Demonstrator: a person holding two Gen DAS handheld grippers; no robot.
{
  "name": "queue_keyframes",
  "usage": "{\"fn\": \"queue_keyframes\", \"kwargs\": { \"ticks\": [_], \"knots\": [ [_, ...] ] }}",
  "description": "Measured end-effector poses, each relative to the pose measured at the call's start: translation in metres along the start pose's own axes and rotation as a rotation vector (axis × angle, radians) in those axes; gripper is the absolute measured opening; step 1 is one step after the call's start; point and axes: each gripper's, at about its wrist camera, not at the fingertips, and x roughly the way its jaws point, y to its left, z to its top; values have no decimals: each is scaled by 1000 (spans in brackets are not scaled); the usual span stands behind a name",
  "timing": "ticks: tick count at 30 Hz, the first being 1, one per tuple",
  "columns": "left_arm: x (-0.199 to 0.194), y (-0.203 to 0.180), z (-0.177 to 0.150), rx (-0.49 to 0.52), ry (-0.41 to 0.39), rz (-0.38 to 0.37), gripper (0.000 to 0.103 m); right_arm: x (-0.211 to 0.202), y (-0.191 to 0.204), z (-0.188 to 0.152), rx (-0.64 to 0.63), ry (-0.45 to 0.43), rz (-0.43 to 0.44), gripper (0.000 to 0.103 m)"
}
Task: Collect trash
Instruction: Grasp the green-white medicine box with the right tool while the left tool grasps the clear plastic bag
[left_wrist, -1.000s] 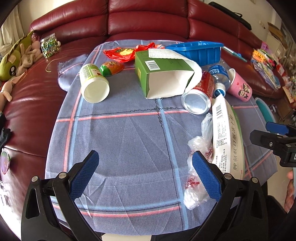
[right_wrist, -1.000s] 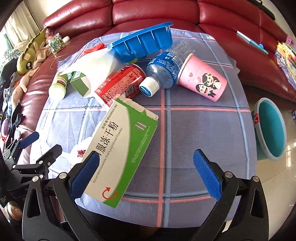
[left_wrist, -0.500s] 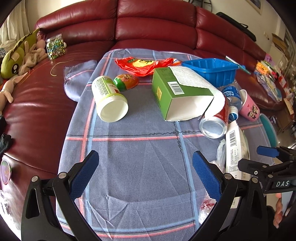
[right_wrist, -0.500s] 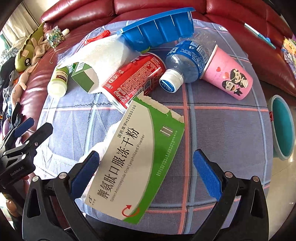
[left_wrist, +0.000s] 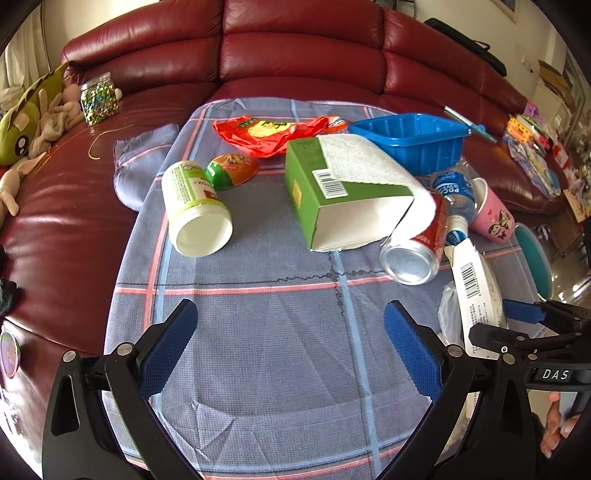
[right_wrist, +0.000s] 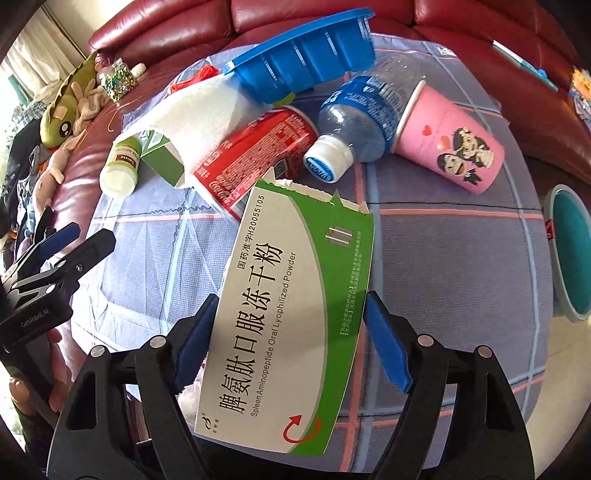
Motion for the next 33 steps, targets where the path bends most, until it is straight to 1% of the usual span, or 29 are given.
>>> {"fn": "queue_keyframes", "kwargs": {
  "ticks": [2,5,8,9,11,14,17,18,21,23,25,29,31,33],
  "knots": [
    [-5,-11,10,11,-15,-19,100,-11,-11,2,9,-17,-2,73],
    [-10,-32,27,50,-40,-24,100,-23,-29,8,37,-38,0,72],
    [-11,-51,44,82,-60,-24,100,-38,-46,14,71,-67,33,72],
    [-12,-56,48,86,-64,-27,100,-39,-50,16,74,-64,44,72],
    [-12,-65,51,90,-65,-34,100,-39,-58,15,80,-68,31,72],
    [-12,-76,40,110,-50,-55,100,-35,-71,12,108,-63,59,72],
    [0,-94,15,161,18,-78,100,-30,-83,8,133,-50,75,72],
    [5,-100,6,173,41,-82,98,-28,-87,6,140,-47,77,72],
    [20,-116,-18,184,126,-141,95,-24,-100,0,178,-25,120,73],
    [27,-129,-29,191,163,-174,93,-22,-109,-4,205,-10,153,73],
    [32,-143,-36,216,177,-185,91,-21,-115,-9,199,-12,138,73],
    [39,-160,-39,235,190,-196,91,-22,-131,-16,220,-3,156,72],
    [42,-164,-39,243,185,-169,91,-25,-138,-18,218,-8,162,72],
    [45,-165,-37,240,198,-164,91,-28,-142,-20,208,-14,159,72]
  ]
}}
